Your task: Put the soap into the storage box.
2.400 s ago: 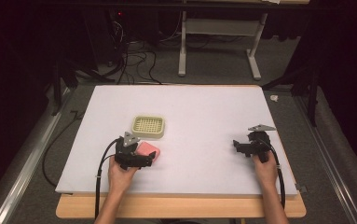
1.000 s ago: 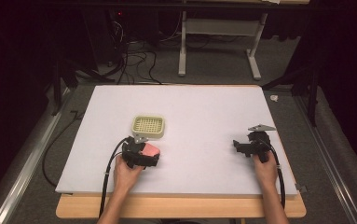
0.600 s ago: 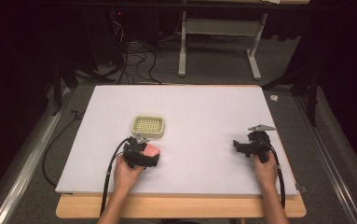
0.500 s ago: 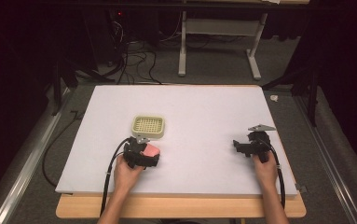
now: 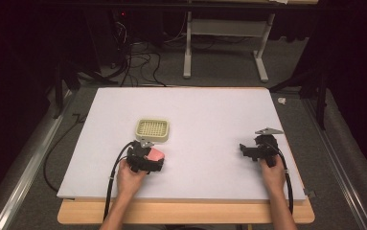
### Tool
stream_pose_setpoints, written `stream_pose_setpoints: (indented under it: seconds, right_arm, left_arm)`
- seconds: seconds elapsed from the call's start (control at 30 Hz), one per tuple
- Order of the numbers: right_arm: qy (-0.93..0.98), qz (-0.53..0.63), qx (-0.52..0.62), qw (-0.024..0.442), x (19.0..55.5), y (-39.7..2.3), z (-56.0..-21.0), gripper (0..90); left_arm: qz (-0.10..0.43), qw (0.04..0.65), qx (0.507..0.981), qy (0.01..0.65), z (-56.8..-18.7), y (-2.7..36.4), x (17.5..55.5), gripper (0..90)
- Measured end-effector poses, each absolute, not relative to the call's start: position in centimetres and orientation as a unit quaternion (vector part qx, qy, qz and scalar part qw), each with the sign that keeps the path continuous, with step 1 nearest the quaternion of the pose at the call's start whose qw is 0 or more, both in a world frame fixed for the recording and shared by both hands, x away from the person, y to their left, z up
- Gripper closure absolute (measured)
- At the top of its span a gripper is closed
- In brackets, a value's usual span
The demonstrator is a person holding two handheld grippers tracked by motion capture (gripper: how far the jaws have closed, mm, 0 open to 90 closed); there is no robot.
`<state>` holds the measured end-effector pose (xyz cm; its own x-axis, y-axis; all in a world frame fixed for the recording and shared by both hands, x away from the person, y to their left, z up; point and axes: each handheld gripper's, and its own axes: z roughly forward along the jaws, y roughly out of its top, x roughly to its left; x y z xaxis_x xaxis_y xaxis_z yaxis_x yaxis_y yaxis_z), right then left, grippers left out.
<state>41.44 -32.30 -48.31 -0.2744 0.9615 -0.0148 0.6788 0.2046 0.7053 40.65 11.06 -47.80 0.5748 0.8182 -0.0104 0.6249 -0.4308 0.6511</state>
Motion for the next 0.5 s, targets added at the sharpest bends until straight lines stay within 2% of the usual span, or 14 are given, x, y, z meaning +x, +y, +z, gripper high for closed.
stream_pose_setpoints:
  seconds: [0.5]
  right_arm:
    - [0.740, 0.300, 0.554, 0.235, 41.4, -32.3, -48.3, 13.6]
  left_arm:
    - [0.157, 0.323, 0.827, 0.433, -46.6, 11.3, 40.4, 14.0]
